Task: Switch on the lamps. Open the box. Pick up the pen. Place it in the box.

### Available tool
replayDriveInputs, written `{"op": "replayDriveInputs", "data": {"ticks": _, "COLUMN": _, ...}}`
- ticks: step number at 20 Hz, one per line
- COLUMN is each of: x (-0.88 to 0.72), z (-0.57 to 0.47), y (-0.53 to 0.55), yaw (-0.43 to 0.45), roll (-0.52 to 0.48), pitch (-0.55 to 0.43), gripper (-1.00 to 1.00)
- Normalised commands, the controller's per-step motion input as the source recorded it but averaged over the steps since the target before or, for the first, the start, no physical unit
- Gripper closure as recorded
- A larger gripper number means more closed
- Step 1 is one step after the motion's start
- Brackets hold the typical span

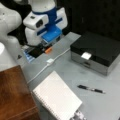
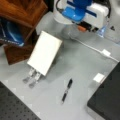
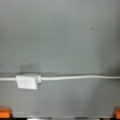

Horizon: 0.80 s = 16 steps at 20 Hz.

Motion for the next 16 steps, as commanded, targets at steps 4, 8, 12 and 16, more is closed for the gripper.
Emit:
{"op": "replayDriveInputs", "data": {"ticks": 4, "x": -0.07, "z": -0.02, "y": 0.02, "yaw": 0.138, "roll": -0.009, "pitch": 0.024, "gripper": -1.00}}
{"op": "replayDriveInputs", "data": {"ticks": 8, "x": -0.23, "z": -0.04, "y": 0.06, "yaw": 0.104, "roll": -0.020, "pitch": 0.006, "gripper": -1.00}}
{"op": "replayDriveInputs", "data": {"ticks": 12, "x": -0.41, "z": -0.05, "y": 0.10, "yaw": 0.082, "roll": -0.024, "pitch": -0.014, "gripper": -1.00}}
{"op": "replayDriveInputs", "data": {"ticks": 16, "x": -0.39, "z": -0.10, "y": 0.11, "yaw": 0.074, "roll": -0.004, "pitch": -0.068, "gripper": -1.00}}
